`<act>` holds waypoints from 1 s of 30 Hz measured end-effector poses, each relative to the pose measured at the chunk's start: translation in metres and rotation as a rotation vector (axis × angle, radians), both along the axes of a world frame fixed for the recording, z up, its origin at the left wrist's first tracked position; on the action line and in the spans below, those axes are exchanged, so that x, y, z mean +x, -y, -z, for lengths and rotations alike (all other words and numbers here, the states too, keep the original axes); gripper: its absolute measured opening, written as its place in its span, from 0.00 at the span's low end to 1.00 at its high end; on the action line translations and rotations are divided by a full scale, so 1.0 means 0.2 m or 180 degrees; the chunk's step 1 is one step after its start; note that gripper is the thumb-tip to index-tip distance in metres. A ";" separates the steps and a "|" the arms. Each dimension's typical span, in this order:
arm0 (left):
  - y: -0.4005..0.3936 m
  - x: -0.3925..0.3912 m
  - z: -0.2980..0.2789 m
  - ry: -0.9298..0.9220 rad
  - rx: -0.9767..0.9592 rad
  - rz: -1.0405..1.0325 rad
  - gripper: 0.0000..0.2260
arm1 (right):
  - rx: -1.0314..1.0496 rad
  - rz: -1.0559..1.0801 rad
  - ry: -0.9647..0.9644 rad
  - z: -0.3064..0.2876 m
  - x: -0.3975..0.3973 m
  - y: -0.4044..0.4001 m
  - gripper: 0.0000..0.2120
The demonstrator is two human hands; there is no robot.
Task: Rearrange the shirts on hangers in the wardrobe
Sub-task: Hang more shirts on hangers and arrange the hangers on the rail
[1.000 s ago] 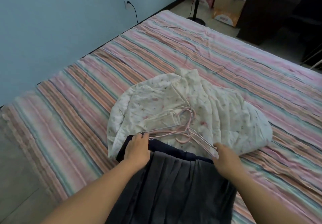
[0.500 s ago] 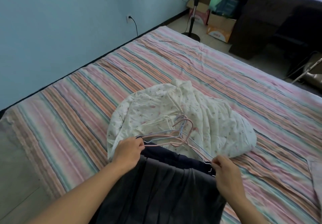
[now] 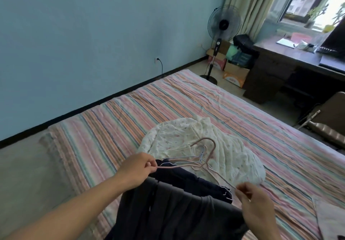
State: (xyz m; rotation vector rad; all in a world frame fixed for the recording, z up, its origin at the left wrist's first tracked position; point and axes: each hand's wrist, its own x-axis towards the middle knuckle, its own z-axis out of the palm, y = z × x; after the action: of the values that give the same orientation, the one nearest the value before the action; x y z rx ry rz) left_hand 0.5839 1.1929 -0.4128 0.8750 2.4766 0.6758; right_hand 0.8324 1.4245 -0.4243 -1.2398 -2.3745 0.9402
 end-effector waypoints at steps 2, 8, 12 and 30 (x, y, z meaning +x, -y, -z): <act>0.11 0.05 -0.13 0.0018 0.0282 -0.0116 0.05 | 0.0016 0.0005 -0.0103 -0.13 0.02 0.09 0.15; 0.39 0.23 -0.49 0.0161 0.1083 -0.0096 0.04 | 0.0128 -0.0338 -0.0249 -0.51 0.10 0.35 0.12; 0.51 0.34 -0.72 -0.0189 0.1416 -0.0064 0.04 | 0.0329 -0.0590 -0.0463 -0.74 0.14 0.53 0.12; 1.31 0.67 -1.54 -0.0935 0.1944 -0.0435 0.05 | 0.0528 -0.1861 -0.1503 -1.63 0.07 1.35 0.09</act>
State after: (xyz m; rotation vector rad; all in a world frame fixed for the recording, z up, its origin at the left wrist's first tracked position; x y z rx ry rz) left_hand 0.7177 0.9305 -0.1045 1.0812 2.6362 1.4977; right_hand 0.8460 1.1540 -0.0984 -0.2067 -2.3729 1.0205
